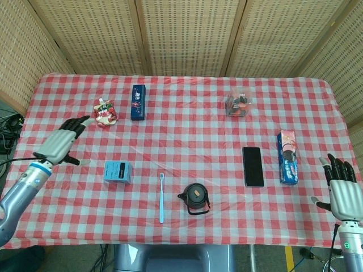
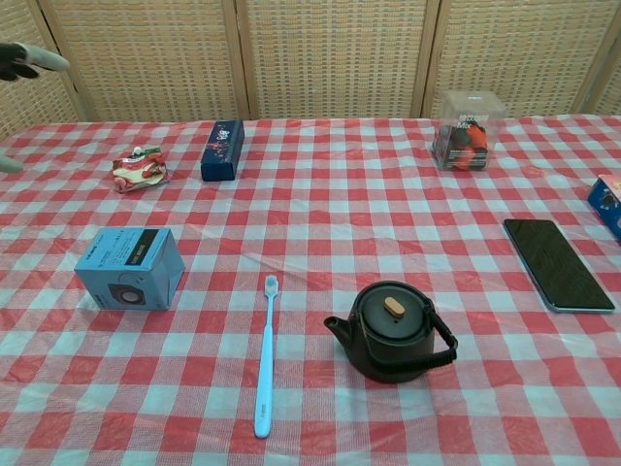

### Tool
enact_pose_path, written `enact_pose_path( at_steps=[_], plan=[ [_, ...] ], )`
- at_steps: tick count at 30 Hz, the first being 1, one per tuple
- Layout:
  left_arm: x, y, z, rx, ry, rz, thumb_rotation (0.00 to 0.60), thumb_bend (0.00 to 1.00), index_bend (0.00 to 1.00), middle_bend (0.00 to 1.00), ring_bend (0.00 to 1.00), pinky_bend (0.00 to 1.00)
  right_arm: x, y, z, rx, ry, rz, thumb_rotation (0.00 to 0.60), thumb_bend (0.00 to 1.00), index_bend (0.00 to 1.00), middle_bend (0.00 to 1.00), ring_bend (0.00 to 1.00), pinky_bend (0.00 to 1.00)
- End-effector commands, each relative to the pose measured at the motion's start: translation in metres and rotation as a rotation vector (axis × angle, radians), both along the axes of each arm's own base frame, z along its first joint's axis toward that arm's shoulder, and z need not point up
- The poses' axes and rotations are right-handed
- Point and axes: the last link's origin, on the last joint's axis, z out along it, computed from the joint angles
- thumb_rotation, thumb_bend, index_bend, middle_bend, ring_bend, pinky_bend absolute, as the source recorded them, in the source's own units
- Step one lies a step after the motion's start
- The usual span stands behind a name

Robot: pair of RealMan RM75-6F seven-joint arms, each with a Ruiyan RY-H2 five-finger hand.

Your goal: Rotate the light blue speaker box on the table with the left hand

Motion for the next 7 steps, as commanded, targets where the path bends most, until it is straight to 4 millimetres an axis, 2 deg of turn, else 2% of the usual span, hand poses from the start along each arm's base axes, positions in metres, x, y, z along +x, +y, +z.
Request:
enact_pose_path(
  at_steps=[1, 2, 7],
  plan=[
    [-0.050, -0.075, 0.021, 0.210, -0.006, 0.110, 0.600, 0.00, 0.00, 0.00, 0.00, 0.00, -0.001, 0.002, 0.003, -0.005, -0.015, 0.005, 0.600, 0.00, 0.03, 0.00, 0.00, 0.00],
    [-0.056, -0.085, 0.021, 0.227, -0.003, 0.124, 0.600, 0.00, 0.00, 0.00, 0.00, 0.00, -0.001, 0.002, 0.005, -0.008, -0.022, 0.006, 0.600, 0.00, 0.03, 0.00, 0.00, 0.00],
    [-0.069, -0.108, 0.018, 0.250, 0.013, 0.135, 0.600, 0.00, 0.00, 0.00, 0.00, 0.00, -0.003, 0.004, 0.009, -0.013, -0.039, 0.009, 0.600, 0.00, 0.03, 0.00, 0.00, 0.00]
  ],
)
